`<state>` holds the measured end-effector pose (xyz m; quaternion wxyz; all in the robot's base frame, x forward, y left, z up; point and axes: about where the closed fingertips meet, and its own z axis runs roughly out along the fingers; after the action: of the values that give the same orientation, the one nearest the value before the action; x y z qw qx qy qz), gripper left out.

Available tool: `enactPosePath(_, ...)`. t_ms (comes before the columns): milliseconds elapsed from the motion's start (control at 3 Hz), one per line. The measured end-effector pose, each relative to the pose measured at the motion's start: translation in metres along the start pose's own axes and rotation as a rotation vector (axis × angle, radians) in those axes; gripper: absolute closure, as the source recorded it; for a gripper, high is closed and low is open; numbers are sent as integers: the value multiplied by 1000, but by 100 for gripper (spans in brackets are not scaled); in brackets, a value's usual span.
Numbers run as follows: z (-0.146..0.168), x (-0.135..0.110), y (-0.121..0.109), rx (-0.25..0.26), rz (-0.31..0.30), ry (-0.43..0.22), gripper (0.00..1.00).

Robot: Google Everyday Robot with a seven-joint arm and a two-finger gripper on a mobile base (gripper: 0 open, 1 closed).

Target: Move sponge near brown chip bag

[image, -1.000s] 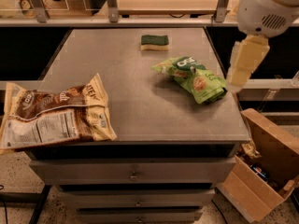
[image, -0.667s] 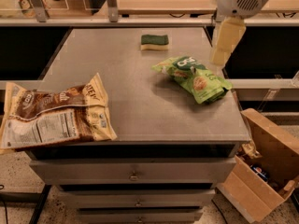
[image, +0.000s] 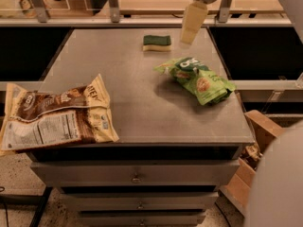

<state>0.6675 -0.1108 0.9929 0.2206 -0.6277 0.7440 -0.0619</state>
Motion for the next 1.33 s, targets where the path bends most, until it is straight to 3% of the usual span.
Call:
enactPosePath(667,91,-19,-59,4,189,26,0)
enactPosePath(1000,95,-21,-60,8,194,15,0)
enactPosePath(1333,106,-24,-65,25,250,-32,0)
